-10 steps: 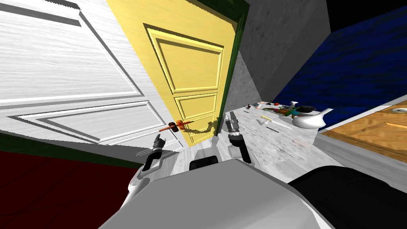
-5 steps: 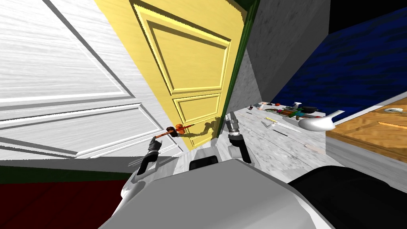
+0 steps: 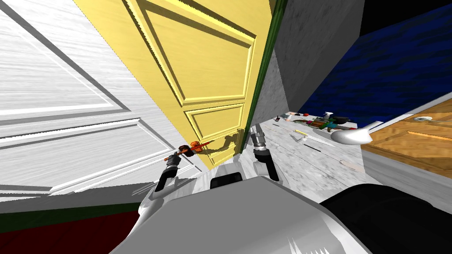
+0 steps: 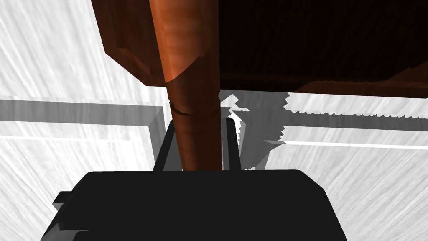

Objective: Pull the door open

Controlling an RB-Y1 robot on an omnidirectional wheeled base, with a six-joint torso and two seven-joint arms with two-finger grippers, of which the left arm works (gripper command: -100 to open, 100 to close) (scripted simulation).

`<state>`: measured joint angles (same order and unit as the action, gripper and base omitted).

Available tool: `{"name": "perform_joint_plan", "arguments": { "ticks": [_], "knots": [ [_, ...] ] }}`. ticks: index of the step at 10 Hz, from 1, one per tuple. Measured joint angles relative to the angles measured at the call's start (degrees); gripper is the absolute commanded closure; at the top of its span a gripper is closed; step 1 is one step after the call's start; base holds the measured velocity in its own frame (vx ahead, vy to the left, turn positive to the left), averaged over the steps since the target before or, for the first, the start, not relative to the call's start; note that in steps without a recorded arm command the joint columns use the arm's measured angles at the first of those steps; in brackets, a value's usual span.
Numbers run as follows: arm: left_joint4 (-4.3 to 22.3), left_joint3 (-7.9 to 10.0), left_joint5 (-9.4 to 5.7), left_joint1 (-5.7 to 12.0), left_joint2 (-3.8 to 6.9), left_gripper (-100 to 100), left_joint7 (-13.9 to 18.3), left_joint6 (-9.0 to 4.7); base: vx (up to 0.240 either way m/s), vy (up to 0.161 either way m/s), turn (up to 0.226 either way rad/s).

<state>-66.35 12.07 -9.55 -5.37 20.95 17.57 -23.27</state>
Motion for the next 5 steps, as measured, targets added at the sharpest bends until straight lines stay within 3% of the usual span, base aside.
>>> {"name": "perform_joint_plan", "arguments": {
  "ticks": [3, 5],
  "knots": [
    [0.0, -0.14, 0.04, 0.05, -0.07, 100, 0.0, 0.05, -0.003, 0.002, -0.003],
    [-0.1, -0.27, -0.03, -0.33, 0.55, 100, 0.4, -0.13, -0.161, 0.055, -0.050]
  ]
}}
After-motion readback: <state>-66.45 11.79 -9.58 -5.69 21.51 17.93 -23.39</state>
